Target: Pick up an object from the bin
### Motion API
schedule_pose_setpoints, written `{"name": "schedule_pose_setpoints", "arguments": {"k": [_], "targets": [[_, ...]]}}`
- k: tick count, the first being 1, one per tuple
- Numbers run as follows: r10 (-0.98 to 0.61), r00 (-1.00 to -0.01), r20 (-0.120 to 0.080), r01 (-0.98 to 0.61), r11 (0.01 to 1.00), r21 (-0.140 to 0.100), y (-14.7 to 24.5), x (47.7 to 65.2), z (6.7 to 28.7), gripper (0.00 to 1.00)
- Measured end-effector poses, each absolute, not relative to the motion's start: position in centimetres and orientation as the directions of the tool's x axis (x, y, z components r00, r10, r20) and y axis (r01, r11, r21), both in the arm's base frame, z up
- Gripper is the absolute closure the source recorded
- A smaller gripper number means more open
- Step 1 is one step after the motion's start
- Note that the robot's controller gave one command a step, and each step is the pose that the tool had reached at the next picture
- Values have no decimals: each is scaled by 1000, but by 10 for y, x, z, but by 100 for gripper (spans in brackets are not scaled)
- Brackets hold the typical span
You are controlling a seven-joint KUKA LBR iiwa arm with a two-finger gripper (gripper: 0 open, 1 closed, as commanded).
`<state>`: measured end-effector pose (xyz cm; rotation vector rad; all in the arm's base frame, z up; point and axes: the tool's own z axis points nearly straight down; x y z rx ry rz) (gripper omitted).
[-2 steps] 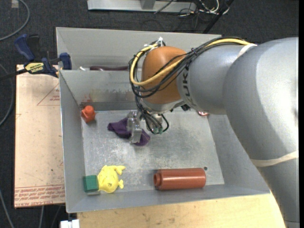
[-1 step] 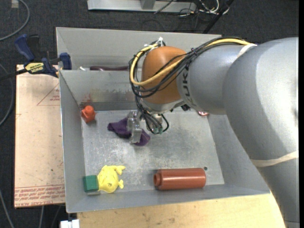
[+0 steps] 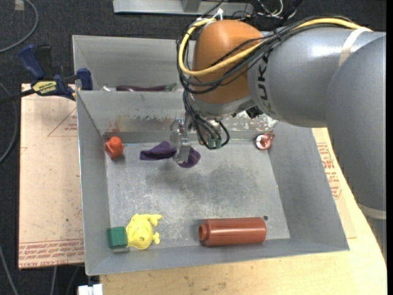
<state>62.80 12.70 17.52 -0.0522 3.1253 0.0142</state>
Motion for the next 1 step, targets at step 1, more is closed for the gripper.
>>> {"name": "schedule_pose_setpoints", "arguments": {"k": [1], "targets": [[-33, -999, -16, -33, 999, 9, 127, 628, 175, 100]]}}
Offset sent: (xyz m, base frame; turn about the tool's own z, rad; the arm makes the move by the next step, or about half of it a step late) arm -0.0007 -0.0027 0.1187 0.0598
